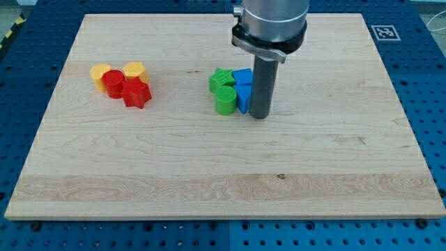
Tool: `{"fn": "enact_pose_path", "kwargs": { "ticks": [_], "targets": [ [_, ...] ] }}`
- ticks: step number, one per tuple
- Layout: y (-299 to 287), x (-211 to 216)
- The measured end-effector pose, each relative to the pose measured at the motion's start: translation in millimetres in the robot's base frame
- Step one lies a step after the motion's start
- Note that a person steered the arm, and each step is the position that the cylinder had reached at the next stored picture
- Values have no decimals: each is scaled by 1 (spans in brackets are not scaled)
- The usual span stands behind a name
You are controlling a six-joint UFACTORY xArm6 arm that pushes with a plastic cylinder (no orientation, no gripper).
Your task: Point your at the green star
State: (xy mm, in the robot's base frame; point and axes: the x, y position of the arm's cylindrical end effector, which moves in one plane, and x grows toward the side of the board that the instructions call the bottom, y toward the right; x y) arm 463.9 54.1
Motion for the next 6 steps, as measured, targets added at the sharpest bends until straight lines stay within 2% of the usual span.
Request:
{"fn": "enact_pose_path", "kwargs": {
  "ticks": [2, 4, 5, 6],
  "targets": [
    [-15, 29],
    [-81, 26],
    [-98, 4],
    [-97, -50]
  ]
}}
